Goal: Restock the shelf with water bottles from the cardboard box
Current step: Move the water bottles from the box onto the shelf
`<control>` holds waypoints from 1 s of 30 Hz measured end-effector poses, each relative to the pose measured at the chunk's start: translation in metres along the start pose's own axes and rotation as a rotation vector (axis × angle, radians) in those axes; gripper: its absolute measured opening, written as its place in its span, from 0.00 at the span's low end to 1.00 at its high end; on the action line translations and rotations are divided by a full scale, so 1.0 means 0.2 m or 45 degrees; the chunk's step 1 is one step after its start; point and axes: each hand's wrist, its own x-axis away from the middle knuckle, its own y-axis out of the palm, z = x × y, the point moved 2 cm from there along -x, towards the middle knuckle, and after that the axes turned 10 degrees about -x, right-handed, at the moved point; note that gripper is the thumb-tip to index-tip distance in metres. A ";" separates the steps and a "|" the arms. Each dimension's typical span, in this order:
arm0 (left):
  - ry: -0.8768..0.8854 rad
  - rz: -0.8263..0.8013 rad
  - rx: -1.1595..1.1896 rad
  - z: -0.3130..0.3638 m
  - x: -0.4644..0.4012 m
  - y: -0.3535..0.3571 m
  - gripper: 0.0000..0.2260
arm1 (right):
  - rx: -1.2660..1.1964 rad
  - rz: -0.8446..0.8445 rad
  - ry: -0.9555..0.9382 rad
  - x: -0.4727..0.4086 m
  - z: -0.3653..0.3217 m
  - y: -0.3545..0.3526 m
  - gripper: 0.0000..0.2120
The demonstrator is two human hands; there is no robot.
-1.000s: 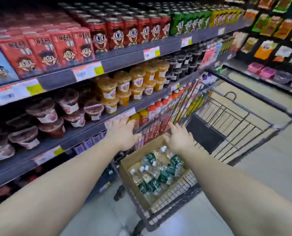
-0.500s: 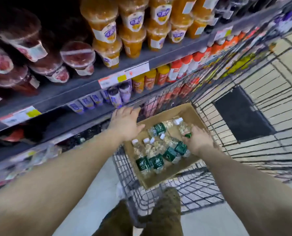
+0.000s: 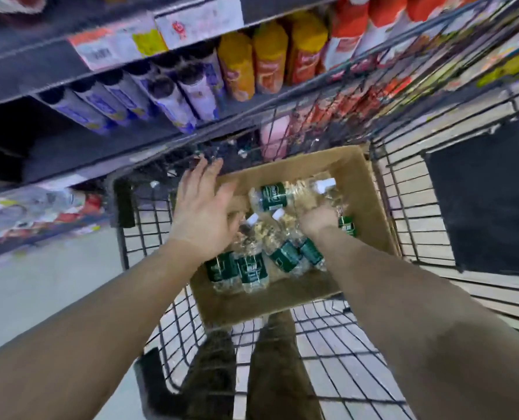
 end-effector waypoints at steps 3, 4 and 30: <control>-0.037 -0.089 0.014 -0.02 0.01 0.10 0.28 | -0.501 0.013 0.148 -0.13 -0.03 0.09 0.32; -0.037 -0.092 0.014 -0.02 0.02 0.13 0.27 | -0.658 0.021 0.193 -0.16 -0.02 0.12 0.34; -0.451 -0.575 1.162 0.13 0.12 0.13 0.28 | -0.019 -0.493 -0.402 0.01 0.07 -0.13 0.35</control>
